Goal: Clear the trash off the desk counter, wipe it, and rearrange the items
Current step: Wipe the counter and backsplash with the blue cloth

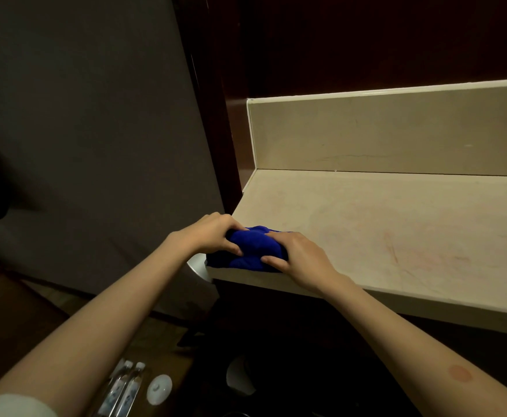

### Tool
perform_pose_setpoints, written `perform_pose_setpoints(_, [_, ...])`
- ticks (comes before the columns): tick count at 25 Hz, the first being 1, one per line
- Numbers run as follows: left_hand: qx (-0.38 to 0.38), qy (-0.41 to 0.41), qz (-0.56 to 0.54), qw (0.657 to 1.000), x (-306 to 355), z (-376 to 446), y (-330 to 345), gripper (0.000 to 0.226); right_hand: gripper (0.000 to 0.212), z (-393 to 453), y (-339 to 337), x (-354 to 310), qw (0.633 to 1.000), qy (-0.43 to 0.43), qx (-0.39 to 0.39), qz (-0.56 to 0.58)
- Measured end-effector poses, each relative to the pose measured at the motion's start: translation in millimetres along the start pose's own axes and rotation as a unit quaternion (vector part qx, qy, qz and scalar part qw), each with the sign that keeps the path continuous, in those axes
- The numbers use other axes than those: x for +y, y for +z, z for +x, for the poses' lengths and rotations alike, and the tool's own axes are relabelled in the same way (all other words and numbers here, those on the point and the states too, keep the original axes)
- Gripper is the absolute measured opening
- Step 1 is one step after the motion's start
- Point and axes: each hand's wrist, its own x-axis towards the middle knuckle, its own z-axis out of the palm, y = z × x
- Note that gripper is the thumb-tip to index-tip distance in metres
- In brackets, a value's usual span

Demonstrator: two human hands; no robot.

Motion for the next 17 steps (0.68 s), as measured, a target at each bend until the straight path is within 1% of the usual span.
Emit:
perform_pose_setpoints(5, [0.012,-0.001,-0.003,1.000,0,27,-5,0.042,0.035,18,-7,17,1.000,0.009,0.005,0.018])
perform_pose_setpoints(11, [0.033,0.002,-0.018,0.999,-3,79,-15,0.040,0.031,53,-12,55,0.999,0.034,0.014,0.023])
perform_pose_setpoints(14, [0.040,-0.001,-0.006,0.999,-8,111,-24,0.039,0.035,76,-17,73,0.998,0.053,0.020,0.019])
perform_pose_setpoints(17, [0.030,-0.002,-0.008,1.000,-16,146,-34,0.040,0.037,101,-21,90,0.997,0.073,0.028,0.017])
